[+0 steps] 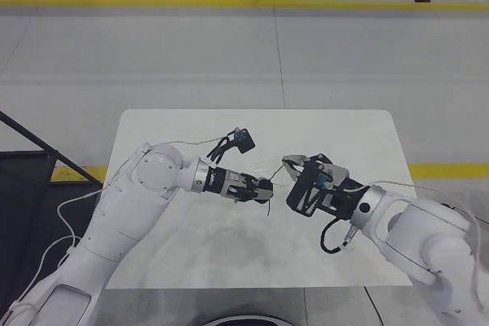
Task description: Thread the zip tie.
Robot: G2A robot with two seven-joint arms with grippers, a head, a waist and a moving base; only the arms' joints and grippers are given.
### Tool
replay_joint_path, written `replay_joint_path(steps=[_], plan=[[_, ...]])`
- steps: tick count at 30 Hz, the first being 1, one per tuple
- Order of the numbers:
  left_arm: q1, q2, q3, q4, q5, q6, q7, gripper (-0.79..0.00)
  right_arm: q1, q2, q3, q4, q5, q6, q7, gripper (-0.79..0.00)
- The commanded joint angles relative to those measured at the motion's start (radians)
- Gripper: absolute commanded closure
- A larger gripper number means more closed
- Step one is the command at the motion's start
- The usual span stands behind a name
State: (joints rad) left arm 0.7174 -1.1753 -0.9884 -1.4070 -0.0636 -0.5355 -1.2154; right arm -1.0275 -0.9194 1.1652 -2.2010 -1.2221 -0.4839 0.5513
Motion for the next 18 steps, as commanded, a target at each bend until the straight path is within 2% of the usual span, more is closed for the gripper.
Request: replay_joint_path(steps=[1, 18], plan=[[-0.004, 0.000, 0.002, 0.005, -0.002, 0.000, 0.005, 0.000, 0.002, -0.001, -0.003, 0.005, 0.004, -0.017, -0.001, 0.000], [-0.029, 0.001, 0.022, 0.041, 0.000, 0.003, 0.054, 0.000, 0.045, -0.005, -0.026, 0.062, 0.136, -0.212, 0.034, 0.000]])
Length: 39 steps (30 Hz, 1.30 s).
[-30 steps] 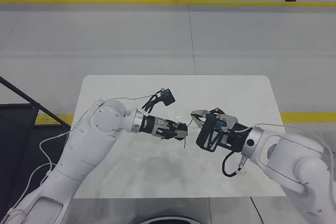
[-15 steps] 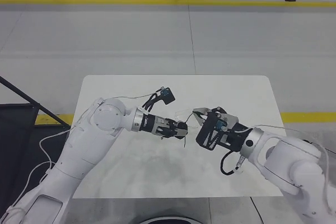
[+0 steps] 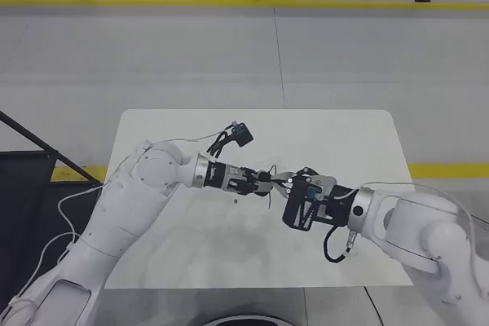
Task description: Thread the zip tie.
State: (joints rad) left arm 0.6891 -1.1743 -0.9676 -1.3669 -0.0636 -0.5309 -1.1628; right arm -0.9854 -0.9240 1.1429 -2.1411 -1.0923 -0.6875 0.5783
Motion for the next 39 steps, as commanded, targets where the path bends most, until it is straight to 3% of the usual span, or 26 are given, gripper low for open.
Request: replay_joint_path(steps=[1, 22, 34, 39], plan=[[-0.002, 0.000, 0.003, 0.002, 0.000, -0.002, 0.003, 0.000, 0.008, -0.001, -0.007, 0.005, 0.011, -0.014, 0.013, 0.000], [-0.009, 0.005, 0.019, -0.002, -0.001, -0.006, 0.024, 0.000, 0.050, -0.005, -0.044, 0.026, 0.077, -0.068, 0.084, 0.000], [0.004, 0.012, 0.019, -0.025, 0.007, -0.016, 0.026, 0.000, 0.023, -0.005, -0.008, 0.009, 0.032, 0.061, 0.078, 0.000], [0.010, 0.016, 0.019, -0.033, 0.007, -0.015, 0.021, 0.000, -0.005, -0.006, 0.009, -0.023, -0.063, 0.155, 0.087, 0.000]])
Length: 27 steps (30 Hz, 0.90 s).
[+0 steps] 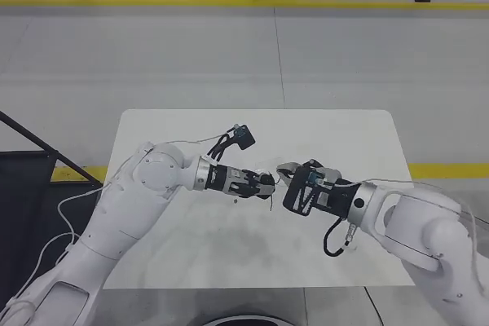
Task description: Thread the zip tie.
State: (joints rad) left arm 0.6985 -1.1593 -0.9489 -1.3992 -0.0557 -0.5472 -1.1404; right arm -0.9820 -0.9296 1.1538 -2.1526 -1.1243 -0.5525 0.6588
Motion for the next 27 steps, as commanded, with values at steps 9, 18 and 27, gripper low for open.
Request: replay_joint_path(steps=[9, 18, 27], plan=[[0.002, 0.004, 0.004, -0.006, -0.007, 0.006, -0.003, 0.000, -0.056, -0.004, -0.003, -0.044, -0.114, 0.066, -0.061, 0.000], [0.001, 0.007, 0.008, -0.005, -0.010, 0.006, 0.000, 0.000, -0.088, -0.009, 0.008, -0.058, -0.173, 0.094, -0.142, 0.000], [-0.007, 0.008, 0.012, 0.005, -0.019, 0.002, 0.006, 0.000, -0.107, -0.014, -0.002, -0.057, -0.198, 0.076, -0.141, 0.000]])
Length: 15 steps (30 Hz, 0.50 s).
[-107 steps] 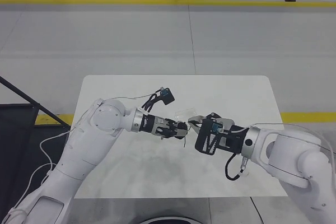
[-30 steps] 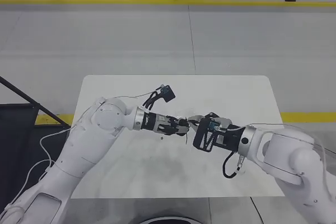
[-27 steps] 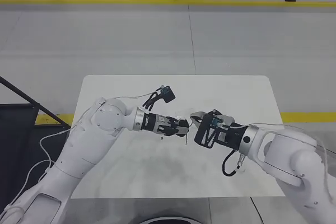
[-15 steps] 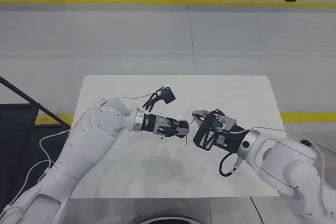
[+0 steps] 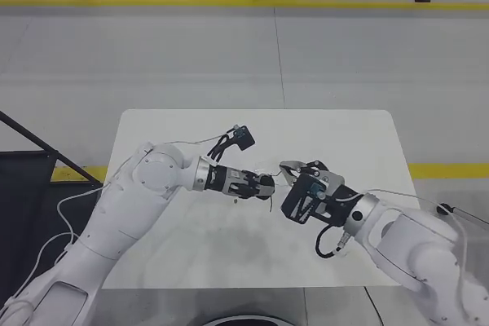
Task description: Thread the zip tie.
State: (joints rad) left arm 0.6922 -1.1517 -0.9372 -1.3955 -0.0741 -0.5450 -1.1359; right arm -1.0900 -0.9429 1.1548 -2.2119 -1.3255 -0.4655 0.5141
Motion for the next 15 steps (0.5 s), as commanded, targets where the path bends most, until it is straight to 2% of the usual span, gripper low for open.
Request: replay_joint_path(steps=[1, 6, 12, 13, 15], plan=[[-0.002, 0.000, 0.001, 0.003, -0.001, -0.001, 0.003, 0.000, 0.004, -0.001, -0.006, 0.005, 0.007, -0.023, 0.008, 0.000], [-0.008, 0.000, 0.003, 0.011, -0.001, -0.001, 0.012, 0.000, 0.026, -0.005, -0.025, 0.023, 0.045, -0.091, 0.036, 0.000], [-0.015, -0.001, 0.007, 0.020, -0.003, -0.003, 0.020, 0.000, 0.049, -0.011, -0.032, 0.044, 0.069, -0.095, 0.042, 0.000], [-0.016, -0.001, 0.007, 0.022, -0.004, -0.003, 0.024, 0.000, 0.051, -0.012, -0.032, 0.048, 0.077, -0.092, 0.041, -0.037], [-0.018, -0.001, 0.007, 0.027, -0.003, -0.004, 0.031, 0.000, 0.055, -0.014, -0.029, 0.060, 0.108, -0.095, 0.037, -0.637]])
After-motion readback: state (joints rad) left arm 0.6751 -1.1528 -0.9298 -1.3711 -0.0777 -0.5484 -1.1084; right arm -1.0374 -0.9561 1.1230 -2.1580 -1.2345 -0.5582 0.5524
